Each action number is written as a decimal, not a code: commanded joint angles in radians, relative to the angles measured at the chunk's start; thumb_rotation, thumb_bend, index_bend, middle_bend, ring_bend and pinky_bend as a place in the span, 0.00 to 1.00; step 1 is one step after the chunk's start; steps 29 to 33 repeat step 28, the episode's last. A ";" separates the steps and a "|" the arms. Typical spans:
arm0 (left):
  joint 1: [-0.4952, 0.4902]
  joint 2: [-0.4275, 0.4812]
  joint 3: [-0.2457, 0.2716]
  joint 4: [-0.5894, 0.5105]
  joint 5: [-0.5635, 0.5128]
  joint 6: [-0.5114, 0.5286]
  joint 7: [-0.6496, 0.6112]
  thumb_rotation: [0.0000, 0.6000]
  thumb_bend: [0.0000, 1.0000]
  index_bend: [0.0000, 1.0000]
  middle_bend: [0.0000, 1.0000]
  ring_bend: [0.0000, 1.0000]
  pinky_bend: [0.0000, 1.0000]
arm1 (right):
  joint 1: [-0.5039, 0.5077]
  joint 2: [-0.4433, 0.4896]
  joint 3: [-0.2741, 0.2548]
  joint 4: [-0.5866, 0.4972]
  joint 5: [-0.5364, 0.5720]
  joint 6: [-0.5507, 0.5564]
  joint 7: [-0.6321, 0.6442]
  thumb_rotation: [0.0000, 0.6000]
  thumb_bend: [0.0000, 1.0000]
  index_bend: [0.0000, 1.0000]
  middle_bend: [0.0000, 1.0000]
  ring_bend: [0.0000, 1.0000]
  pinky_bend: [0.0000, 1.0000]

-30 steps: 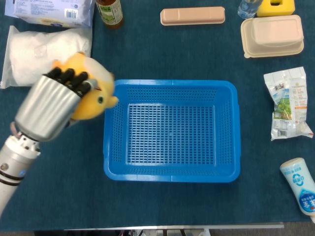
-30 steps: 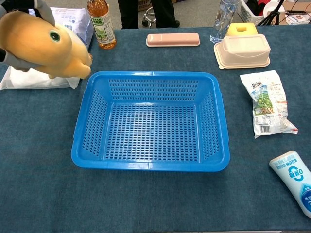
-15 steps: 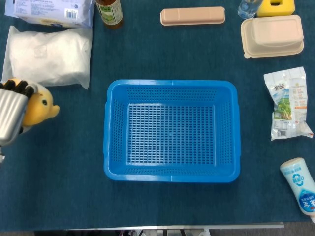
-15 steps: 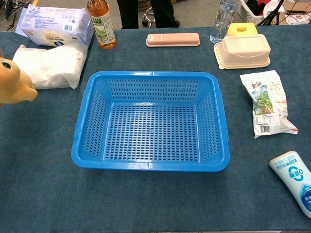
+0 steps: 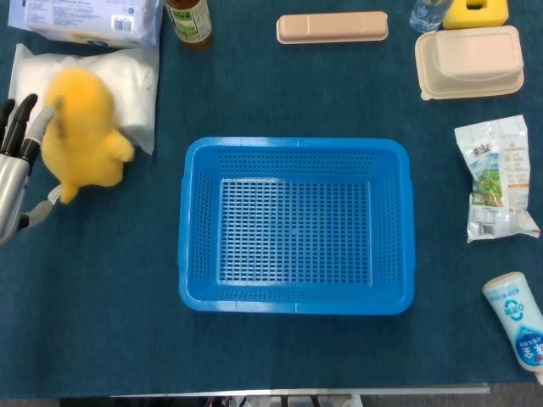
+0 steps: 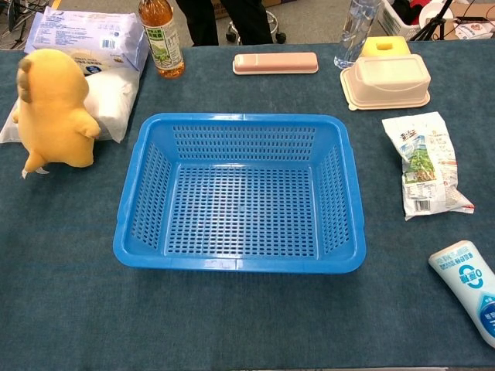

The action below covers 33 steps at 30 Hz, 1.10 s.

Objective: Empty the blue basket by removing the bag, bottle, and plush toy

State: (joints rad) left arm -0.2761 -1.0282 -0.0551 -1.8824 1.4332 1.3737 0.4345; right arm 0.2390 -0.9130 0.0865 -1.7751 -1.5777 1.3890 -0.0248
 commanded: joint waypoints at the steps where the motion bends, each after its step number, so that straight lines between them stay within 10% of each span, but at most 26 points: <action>1: 0.007 -0.027 -0.021 0.028 0.046 0.055 -0.051 1.00 0.06 0.11 0.01 0.03 0.30 | -0.006 0.001 -0.001 0.000 -0.001 0.010 0.004 1.00 0.00 0.29 0.33 0.28 0.58; 6: 0.036 -0.093 -0.035 0.113 0.131 0.172 -0.154 1.00 0.06 0.37 0.23 0.26 0.44 | -0.035 0.001 -0.009 -0.009 -0.015 0.056 -0.008 1.00 0.00 0.29 0.33 0.28 0.58; 19: 0.110 -0.127 -0.021 0.243 0.126 0.247 -0.369 1.00 0.06 0.41 0.34 0.28 0.47 | -0.223 -0.095 -0.023 -0.056 -0.012 0.340 -0.326 1.00 0.00 0.29 0.33 0.28 0.57; 33: 0.105 -0.143 -0.020 0.297 0.111 0.205 -0.422 1.00 0.06 0.41 0.34 0.28 0.49 | -0.274 -0.116 -0.022 -0.071 0.022 0.375 -0.328 1.00 0.00 0.29 0.33 0.28 0.57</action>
